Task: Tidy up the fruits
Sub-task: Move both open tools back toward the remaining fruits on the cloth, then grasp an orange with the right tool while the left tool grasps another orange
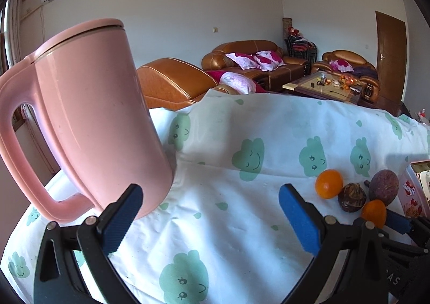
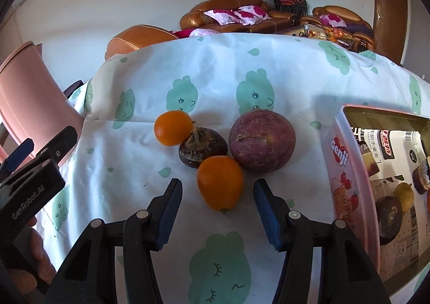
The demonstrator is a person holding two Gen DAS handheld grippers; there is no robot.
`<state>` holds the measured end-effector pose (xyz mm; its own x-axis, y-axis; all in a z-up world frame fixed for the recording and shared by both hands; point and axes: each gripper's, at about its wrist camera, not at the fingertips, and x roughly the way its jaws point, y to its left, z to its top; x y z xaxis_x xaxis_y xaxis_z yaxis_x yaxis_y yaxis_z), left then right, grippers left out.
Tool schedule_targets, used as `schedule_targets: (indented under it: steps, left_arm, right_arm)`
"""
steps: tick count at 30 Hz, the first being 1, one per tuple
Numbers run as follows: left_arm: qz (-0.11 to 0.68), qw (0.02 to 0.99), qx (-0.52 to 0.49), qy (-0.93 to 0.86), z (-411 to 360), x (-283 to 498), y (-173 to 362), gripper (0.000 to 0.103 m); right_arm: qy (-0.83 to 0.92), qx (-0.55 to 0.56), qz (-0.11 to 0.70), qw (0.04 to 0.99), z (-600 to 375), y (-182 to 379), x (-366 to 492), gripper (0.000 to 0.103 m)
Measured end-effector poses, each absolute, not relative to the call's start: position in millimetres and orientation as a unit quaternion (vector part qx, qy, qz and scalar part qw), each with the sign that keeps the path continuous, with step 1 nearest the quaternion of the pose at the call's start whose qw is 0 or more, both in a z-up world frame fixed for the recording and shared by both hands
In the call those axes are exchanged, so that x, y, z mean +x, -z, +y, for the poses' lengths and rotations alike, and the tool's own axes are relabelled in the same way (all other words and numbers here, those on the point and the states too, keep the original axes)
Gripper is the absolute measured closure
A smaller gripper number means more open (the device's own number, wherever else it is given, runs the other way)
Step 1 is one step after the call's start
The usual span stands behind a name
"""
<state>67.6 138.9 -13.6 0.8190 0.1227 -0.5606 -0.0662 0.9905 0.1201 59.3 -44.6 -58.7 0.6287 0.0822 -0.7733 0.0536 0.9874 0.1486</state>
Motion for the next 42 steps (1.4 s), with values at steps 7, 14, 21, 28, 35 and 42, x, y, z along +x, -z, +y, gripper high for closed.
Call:
schedule_targets:
  steps: [7,14,21,28,35,42]
  left_arm:
    - [0.302,0.951,0.052,-0.030,132.6,68.4,17.3,0.000]
    - [0.317,0.948,0.025,0.013,124.6,72.0,22.5,0.000]
    - [0.373,0.924,-0.061,0.050,98.2,100.8,24.7,0.016]
    - [0.452,0.884,-0.095,0.075,53.9,142.5,45.9,0.028]
    - [0.441,0.893,-0.053,0.072,30.0,149.6,56.2,0.040]
    - [0.416,0.903,-0.056,0.092,39.8,144.2,49.0,0.064]
  right_arm:
    - [-0.030,0.064,0.433,0.899,-38.8,57.8,53.2,0.068]
    - [-0.053,0.034,0.352,0.934,-45.3,29.8,4.0,0.068]
    - [-0.039,0.011,0.298,0.954,-59.1,8.6,-23.9,0.068]
    - [-0.024,0.018,0.285,0.958,-75.4,1.8,-19.9,0.068]
    - [-0.021,0.022,0.296,0.955,-80.4,6.2,-14.5,0.068]
    - [-0.020,0.021,0.296,0.955,-81.2,6.2,-13.0,0.068]
